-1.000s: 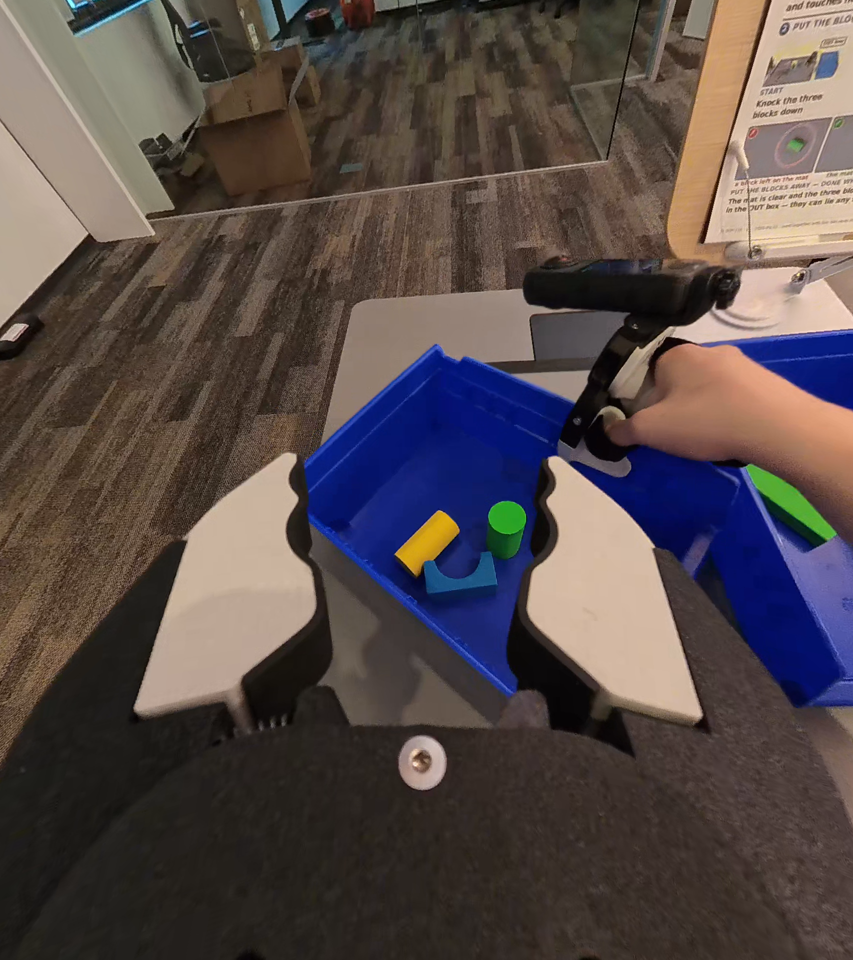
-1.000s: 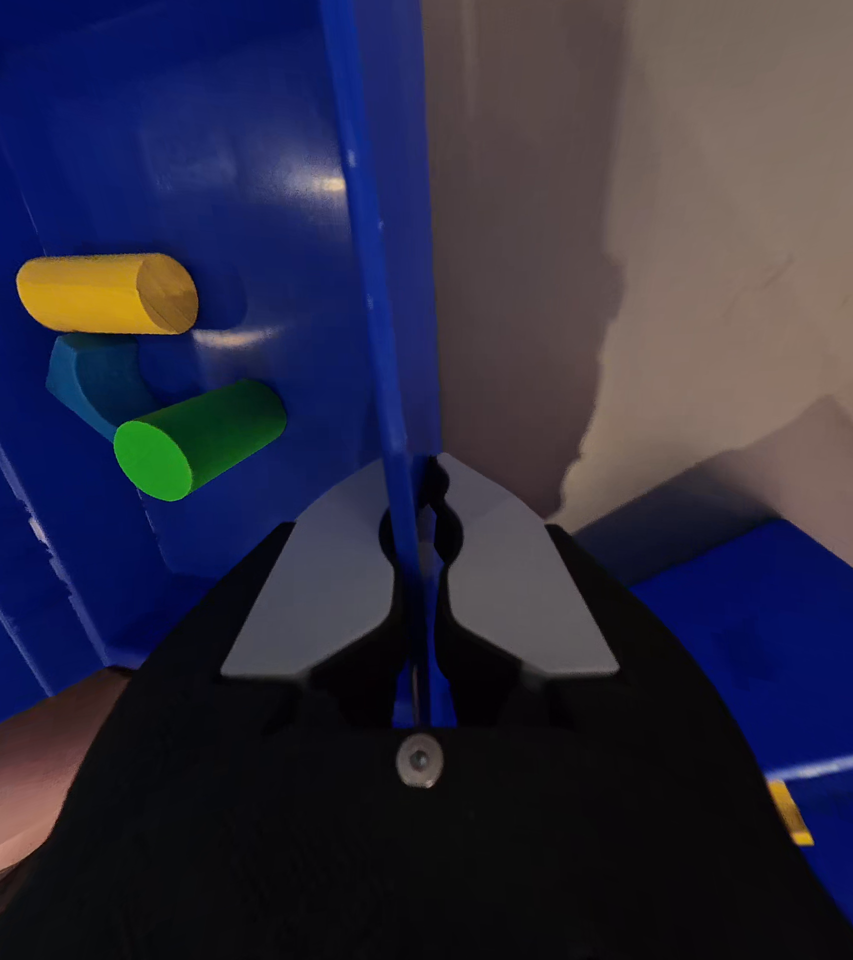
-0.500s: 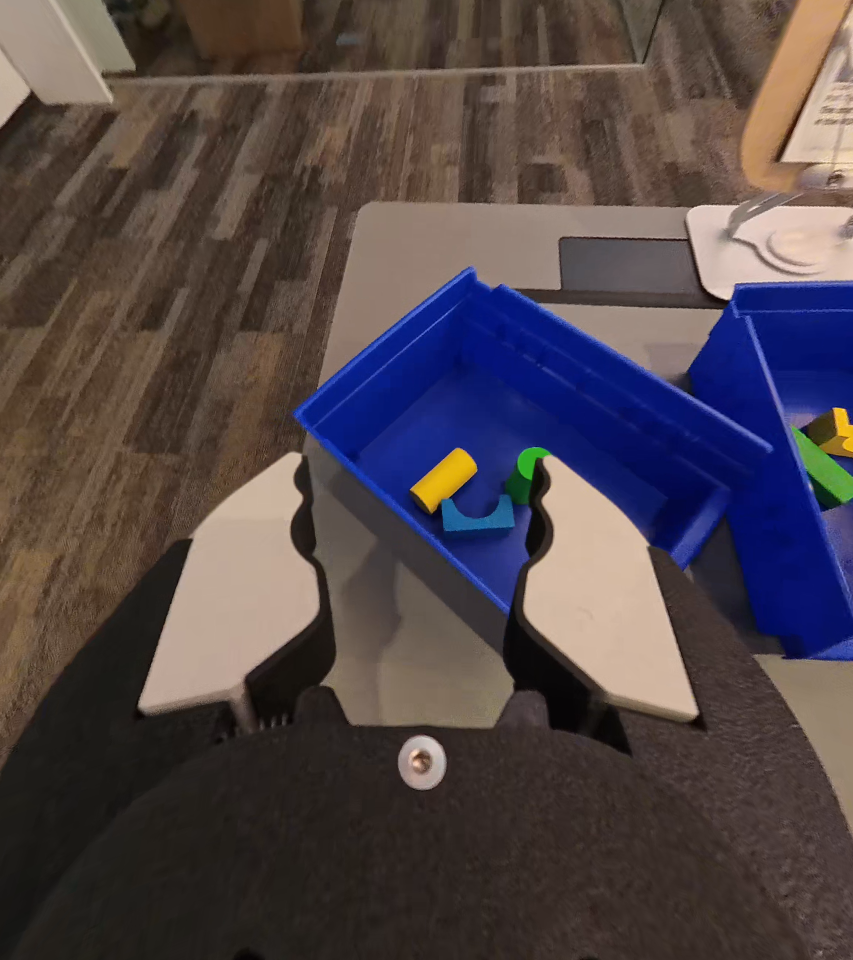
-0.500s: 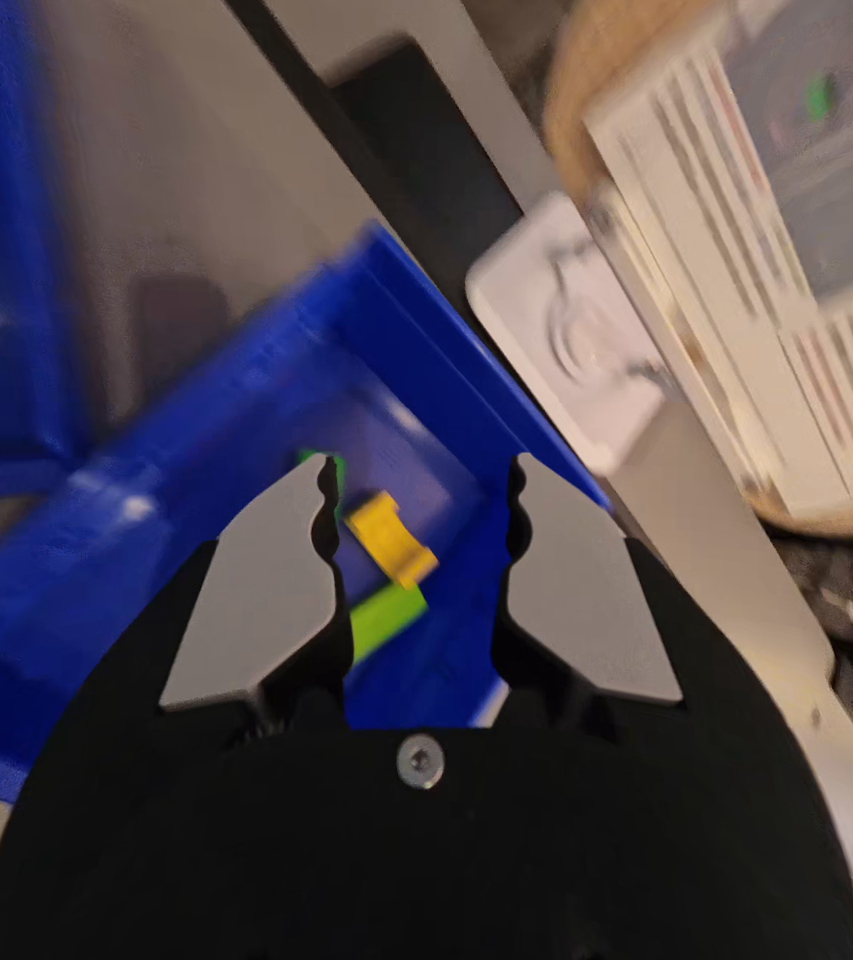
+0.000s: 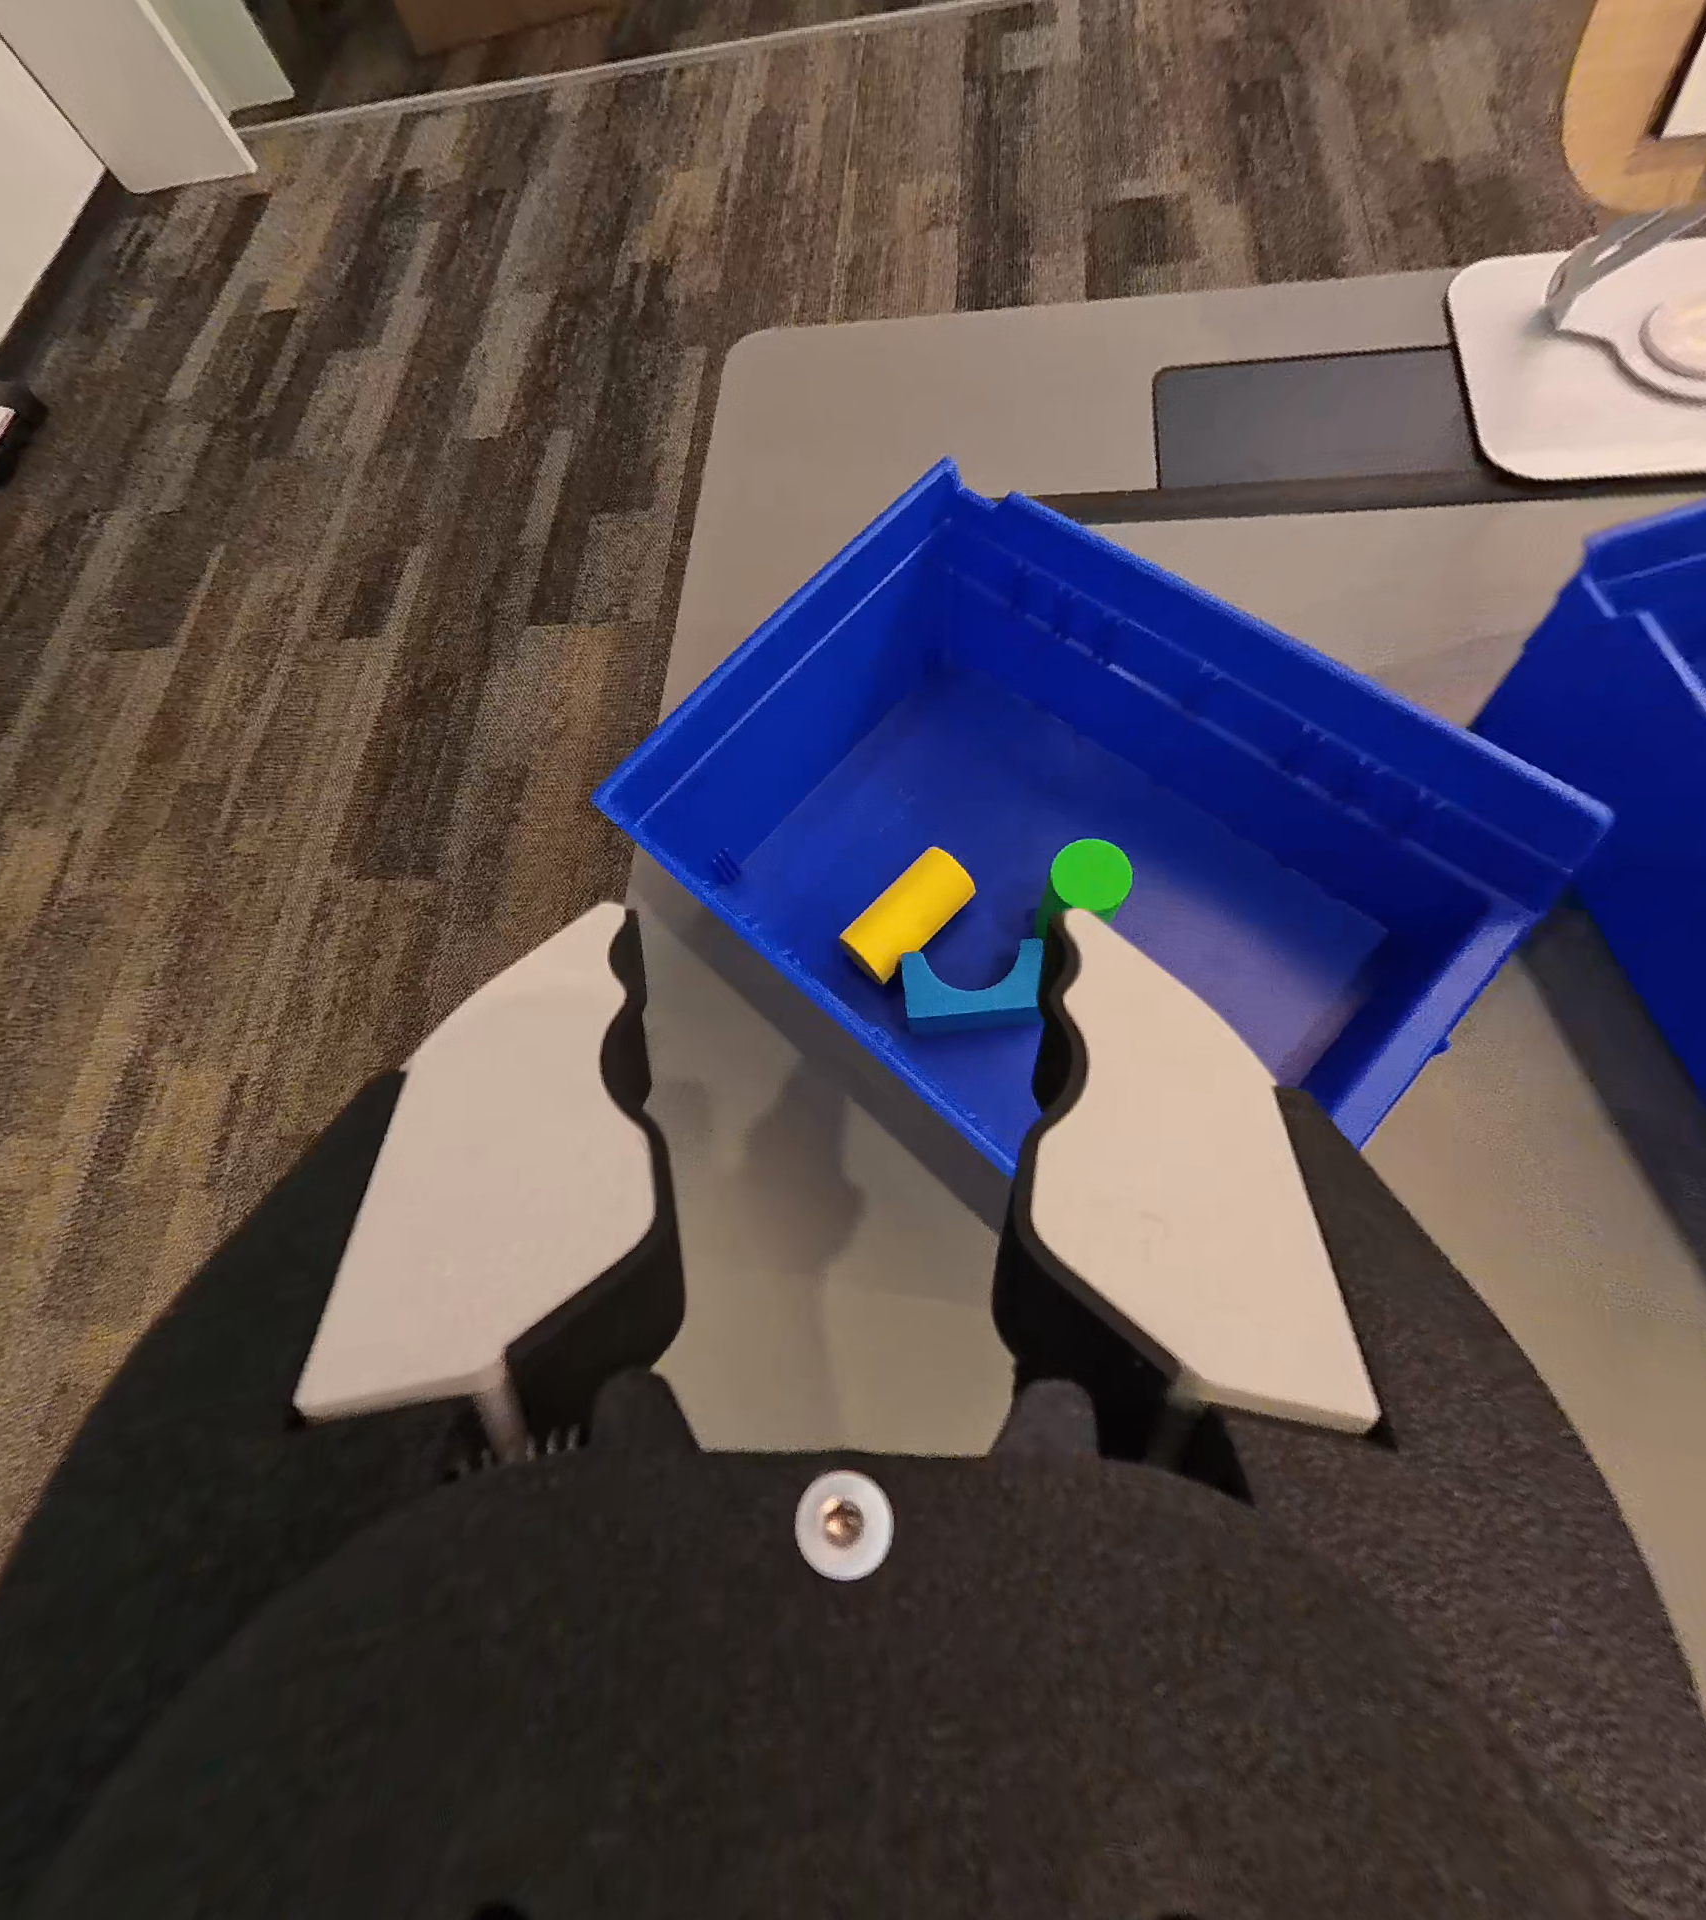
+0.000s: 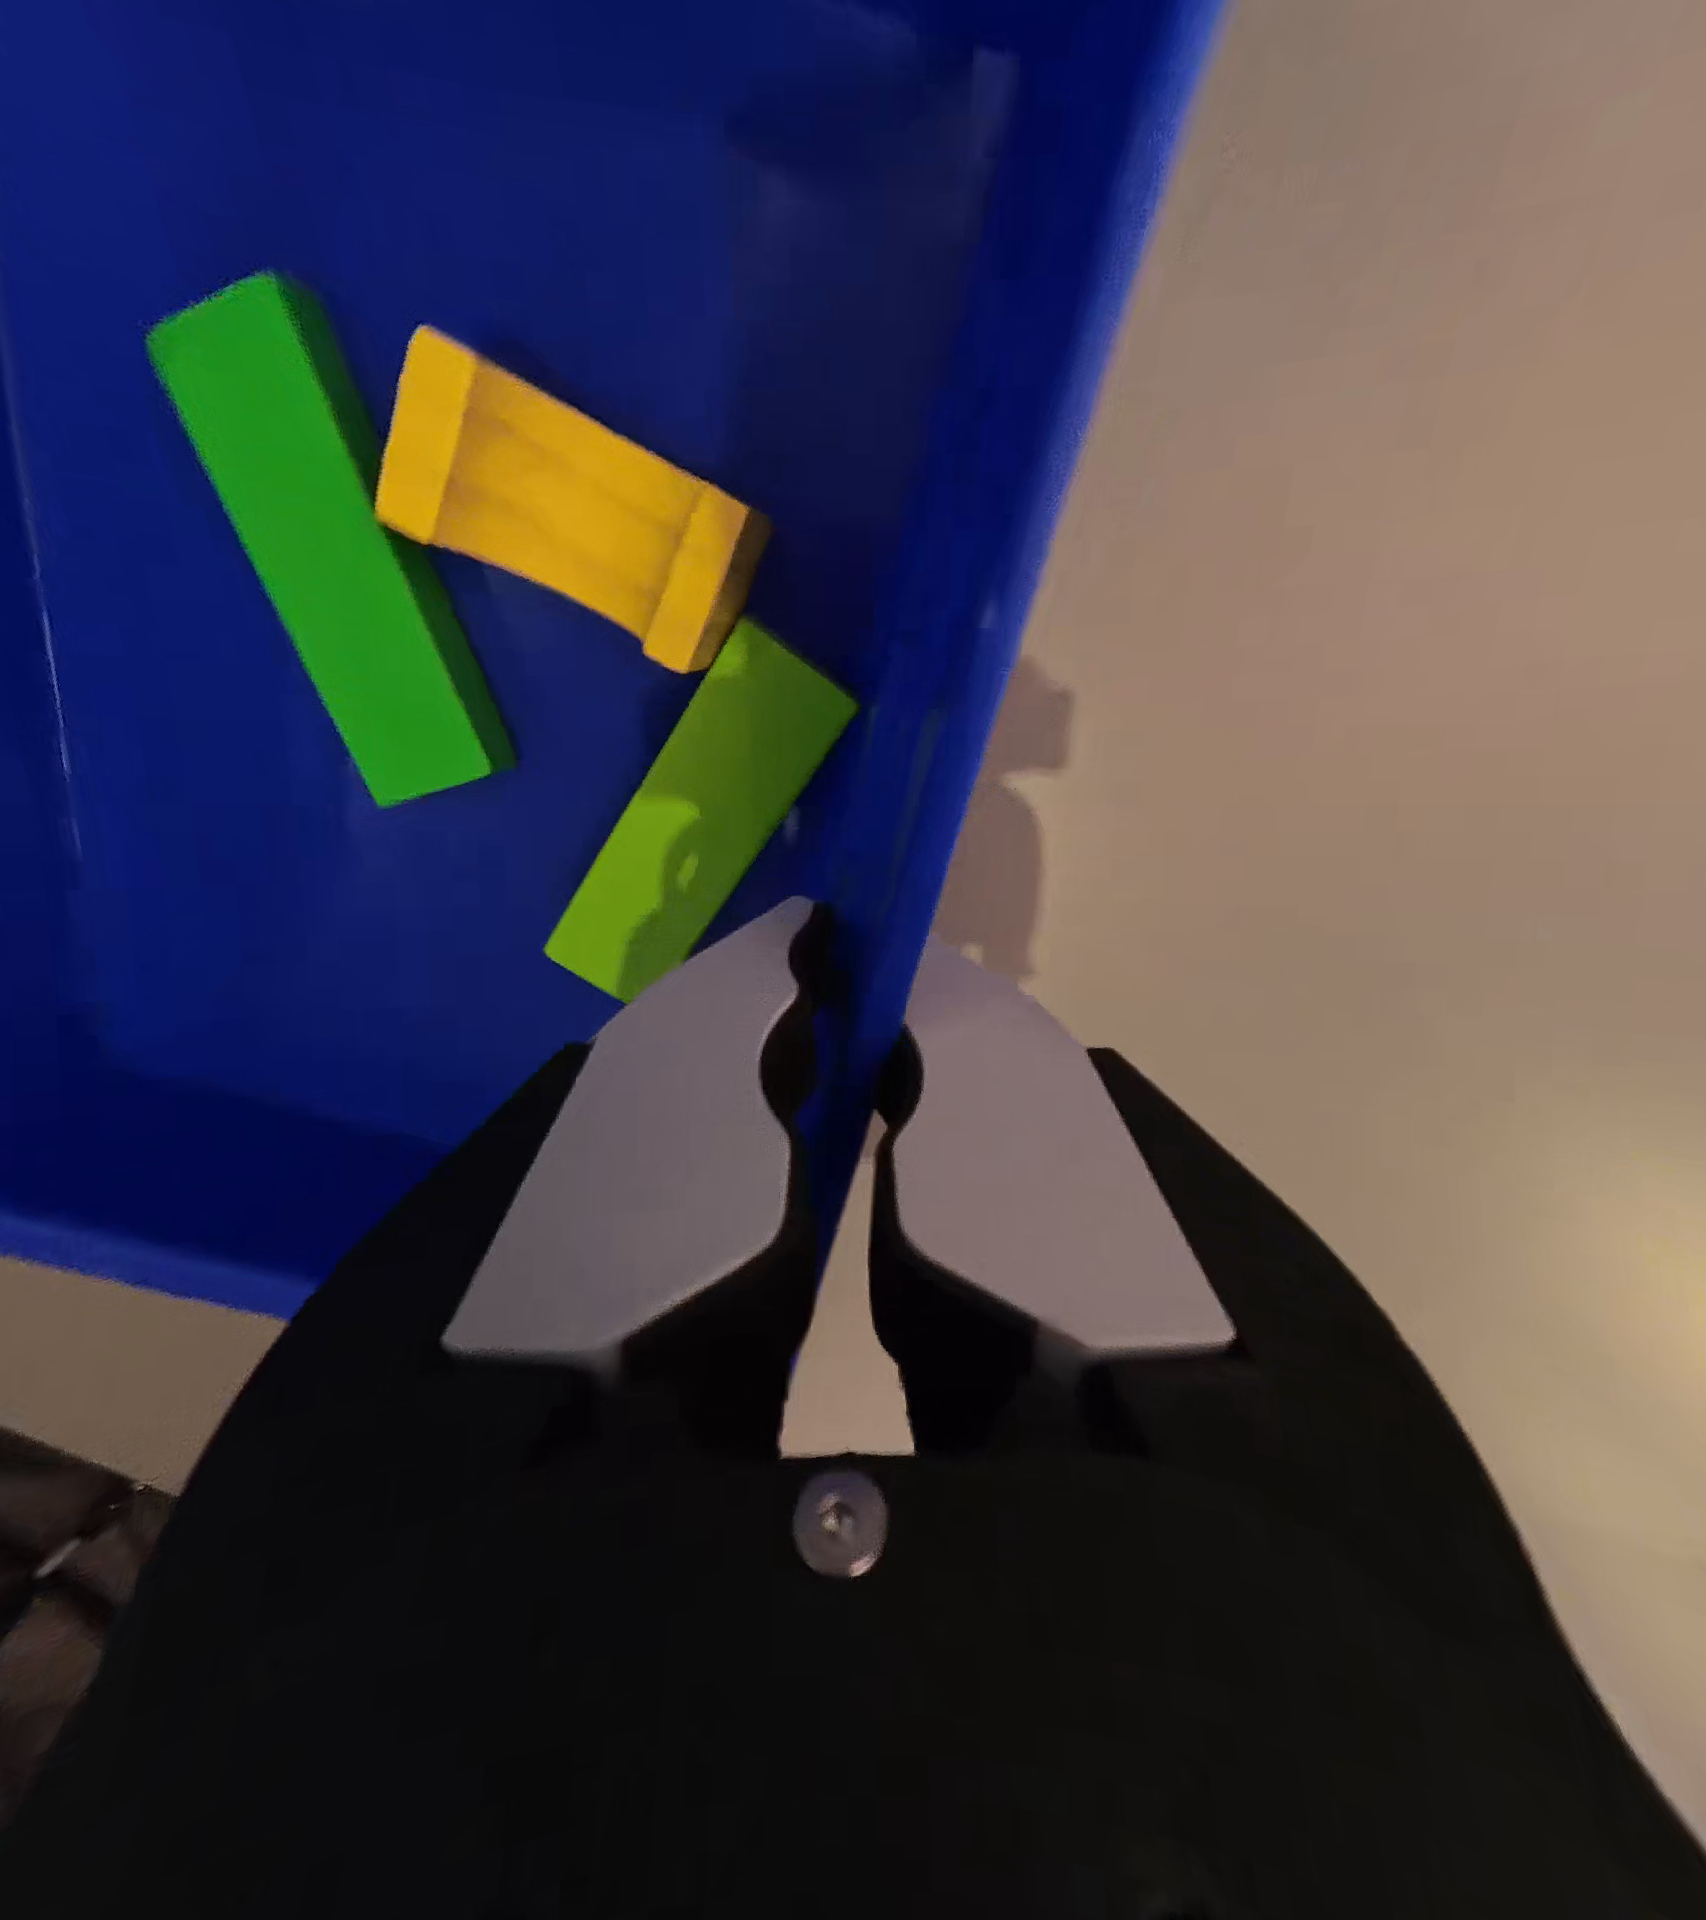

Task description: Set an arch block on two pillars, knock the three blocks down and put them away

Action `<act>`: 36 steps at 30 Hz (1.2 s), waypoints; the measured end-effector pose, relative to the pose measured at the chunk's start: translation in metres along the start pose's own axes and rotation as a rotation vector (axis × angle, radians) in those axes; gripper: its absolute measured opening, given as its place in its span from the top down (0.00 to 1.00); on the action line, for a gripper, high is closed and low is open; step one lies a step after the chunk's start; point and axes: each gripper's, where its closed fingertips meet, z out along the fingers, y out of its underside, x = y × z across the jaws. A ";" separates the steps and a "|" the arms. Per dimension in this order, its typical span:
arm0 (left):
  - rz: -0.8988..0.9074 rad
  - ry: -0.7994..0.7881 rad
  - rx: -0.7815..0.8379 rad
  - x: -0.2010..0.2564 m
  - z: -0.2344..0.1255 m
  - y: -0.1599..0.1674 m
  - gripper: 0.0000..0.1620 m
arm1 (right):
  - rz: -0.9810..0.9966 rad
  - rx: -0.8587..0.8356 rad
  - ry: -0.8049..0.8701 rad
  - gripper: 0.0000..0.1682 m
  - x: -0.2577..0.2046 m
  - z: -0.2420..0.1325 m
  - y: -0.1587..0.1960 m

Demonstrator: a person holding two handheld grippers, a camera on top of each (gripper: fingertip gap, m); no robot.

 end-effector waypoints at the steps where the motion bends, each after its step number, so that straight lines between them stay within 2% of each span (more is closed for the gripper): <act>1: 0.010 0.001 -0.006 0.003 0.001 0.000 0.55 | 0.015 0.001 -0.005 0.97 0.010 -0.001 0.004; 7: 0.075 -0.030 -0.023 0.011 0.003 -0.003 0.57 | 0.122 0.016 0.023 0.96 0.094 -0.014 0.046; 13: 0.012 -0.021 -0.012 0.013 0.005 -0.009 0.55 | 0.274 0.051 0.058 0.96 0.188 -0.030 0.104; 19: 0.001 0.018 0.012 0.024 0.008 -0.017 0.54 | 0.341 0.063 0.076 0.97 0.253 -0.041 0.146; 28: -0.071 -0.013 -0.139 0.003 0.036 0.011 0.51 | 0.354 0.058 0.073 0.97 0.305 -0.051 0.187; 34: -0.096 0.030 -0.215 0.011 0.053 0.021 0.47 | 0.382 0.103 0.093 0.96 0.313 -0.055 0.200; 36: -0.096 0.024 -0.252 0.012 0.058 0.027 0.46 | 0.359 0.115 0.177 0.85 0.318 -0.059 0.205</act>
